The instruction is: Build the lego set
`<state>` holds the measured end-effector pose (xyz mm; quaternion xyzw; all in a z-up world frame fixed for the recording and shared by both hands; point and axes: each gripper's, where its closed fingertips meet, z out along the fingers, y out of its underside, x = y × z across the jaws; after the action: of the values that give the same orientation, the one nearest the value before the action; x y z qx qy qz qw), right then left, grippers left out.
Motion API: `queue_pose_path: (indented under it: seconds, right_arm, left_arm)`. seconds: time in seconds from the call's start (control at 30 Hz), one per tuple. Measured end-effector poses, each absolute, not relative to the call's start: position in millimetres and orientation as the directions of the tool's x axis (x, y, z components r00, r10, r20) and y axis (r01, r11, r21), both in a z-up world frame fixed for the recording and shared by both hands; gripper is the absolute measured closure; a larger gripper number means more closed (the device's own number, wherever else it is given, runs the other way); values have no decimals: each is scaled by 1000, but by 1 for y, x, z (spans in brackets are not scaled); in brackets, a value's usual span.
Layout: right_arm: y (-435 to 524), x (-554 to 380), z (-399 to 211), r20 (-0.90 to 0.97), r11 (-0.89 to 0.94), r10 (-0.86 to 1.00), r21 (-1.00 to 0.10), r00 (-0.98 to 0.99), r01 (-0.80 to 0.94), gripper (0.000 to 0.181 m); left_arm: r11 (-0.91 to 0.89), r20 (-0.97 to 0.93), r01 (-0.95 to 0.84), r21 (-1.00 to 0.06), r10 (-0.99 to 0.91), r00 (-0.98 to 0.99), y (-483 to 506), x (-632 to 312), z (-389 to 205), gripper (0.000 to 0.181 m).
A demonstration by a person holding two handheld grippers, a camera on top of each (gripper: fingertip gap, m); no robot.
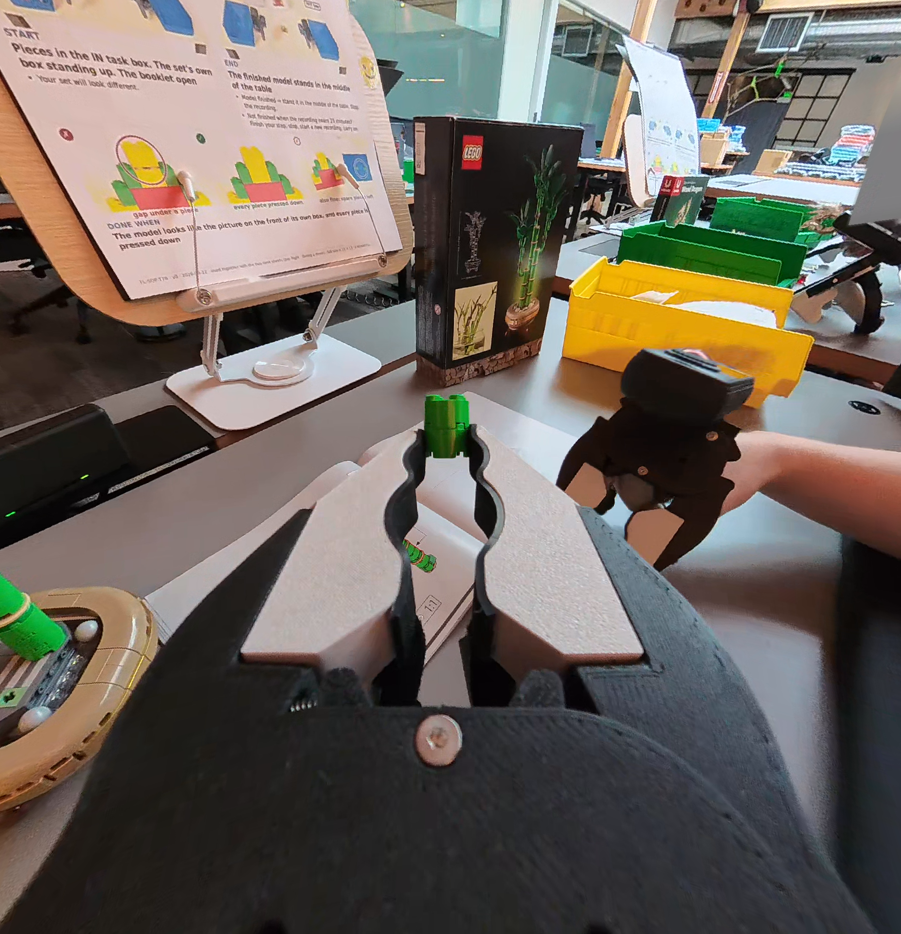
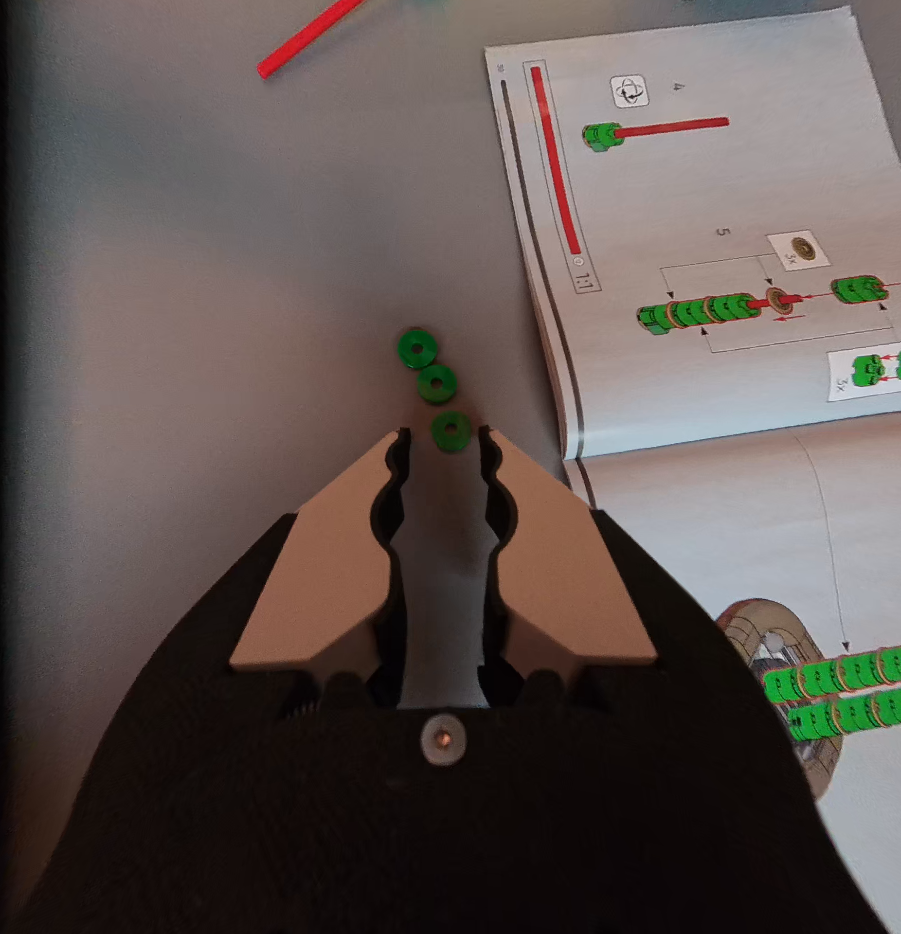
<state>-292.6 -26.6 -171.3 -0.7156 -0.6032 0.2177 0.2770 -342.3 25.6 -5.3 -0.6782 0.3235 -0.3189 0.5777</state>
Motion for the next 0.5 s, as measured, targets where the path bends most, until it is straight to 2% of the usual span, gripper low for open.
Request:
queue_pose_path:
  seconds: [0.17,0.27,0.5]
  right_arm:
    - [-26,-293,-173,-22,-149,983,-669,181,728,158]
    - [-26,-293,-173,-42,-154,984,-683,172,714,166]
    - [-23,-286,-153,-39,-136,987,-717,156,684,167]
  left_arm:
    - [-129,55,-89,-988,-815,577,24,-340,-8,167]
    - [-131,41,-113,-985,-810,585,26,-340,-12,167]
    - [-110,11,-146,-983,-833,554,22,-330,-17,166]
